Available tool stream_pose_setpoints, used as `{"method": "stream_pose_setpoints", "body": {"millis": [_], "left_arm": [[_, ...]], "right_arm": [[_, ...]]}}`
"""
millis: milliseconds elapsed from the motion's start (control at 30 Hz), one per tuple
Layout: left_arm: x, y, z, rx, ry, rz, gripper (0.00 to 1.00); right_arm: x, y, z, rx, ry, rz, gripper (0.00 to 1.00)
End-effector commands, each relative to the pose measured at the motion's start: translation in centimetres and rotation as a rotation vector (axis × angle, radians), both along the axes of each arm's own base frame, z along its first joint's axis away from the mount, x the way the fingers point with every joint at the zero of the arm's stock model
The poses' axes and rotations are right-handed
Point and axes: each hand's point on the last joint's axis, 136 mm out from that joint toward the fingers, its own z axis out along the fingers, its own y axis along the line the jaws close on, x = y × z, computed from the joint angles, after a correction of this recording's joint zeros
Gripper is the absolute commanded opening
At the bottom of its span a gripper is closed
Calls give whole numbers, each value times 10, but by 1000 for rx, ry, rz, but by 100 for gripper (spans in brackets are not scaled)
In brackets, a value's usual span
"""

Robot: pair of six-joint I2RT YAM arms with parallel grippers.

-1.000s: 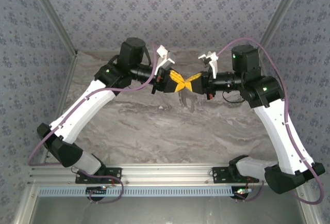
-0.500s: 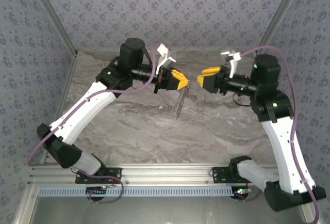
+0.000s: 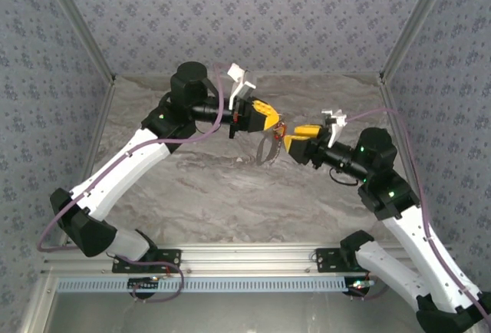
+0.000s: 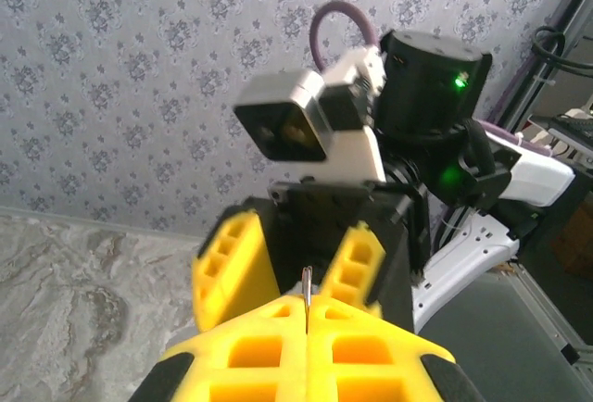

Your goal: Put the keys on the keyring

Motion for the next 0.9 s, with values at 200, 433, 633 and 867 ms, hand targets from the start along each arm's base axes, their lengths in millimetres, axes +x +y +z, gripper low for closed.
{"method": "stream_pose_setpoints", "body": {"millis": [200,433,633,867], "left_arm": [[-12,9,25,-71,-60,8,0],[-15,9,26,-73,-60,-3,0],[-16,10,26,-73,-60,-2,0],[-16,10,26,-73,-59,0,0]], "right_arm": [[-4,9,12,-29,-146,-75,61],[9,24,22,-89,-188,-90,62],[17,24,32,-110,-215,-119,62],[16,15,41,-118,-234,-153,61]]}}
